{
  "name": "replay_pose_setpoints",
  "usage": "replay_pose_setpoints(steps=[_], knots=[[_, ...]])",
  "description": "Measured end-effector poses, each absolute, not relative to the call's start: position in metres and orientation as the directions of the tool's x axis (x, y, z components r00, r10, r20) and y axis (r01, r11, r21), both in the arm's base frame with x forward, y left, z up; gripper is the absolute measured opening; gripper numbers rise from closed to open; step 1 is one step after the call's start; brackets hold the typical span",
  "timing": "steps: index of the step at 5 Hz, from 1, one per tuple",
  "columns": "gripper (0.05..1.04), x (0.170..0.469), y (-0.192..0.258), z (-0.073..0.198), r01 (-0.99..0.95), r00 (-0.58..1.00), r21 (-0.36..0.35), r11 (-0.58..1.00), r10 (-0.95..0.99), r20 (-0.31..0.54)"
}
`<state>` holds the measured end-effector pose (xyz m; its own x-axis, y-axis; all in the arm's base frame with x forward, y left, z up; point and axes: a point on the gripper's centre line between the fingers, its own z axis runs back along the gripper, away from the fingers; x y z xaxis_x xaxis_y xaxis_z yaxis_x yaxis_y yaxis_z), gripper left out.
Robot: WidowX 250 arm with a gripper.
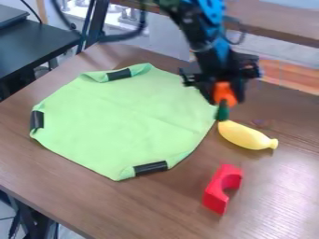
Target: Put the orange figure on the bottom edge of the cloth
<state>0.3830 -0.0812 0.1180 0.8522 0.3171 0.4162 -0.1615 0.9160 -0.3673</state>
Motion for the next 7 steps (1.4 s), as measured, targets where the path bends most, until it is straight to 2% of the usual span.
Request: replay_pose_setpoints(steps=[1,3,4,6,7], knots=[[0.543,0.368,-0.032,0.123,-0.279,0.812,-0.361,0.89,0.42,0.406],[0.543,0.352,0.063,0.114,-0.425,0.764,-0.29,0.857,0.512,0.392],[0.543,0.348,0.084,0.102,-0.441,0.782,-0.239,0.865,0.501,0.37],[0.543,0.333,0.11,0.098,-0.589,0.744,-0.013,0.808,0.548,0.382],[0.543,0.326,0.108,0.083,-0.622,0.758,0.161,0.766,0.538,0.369]])
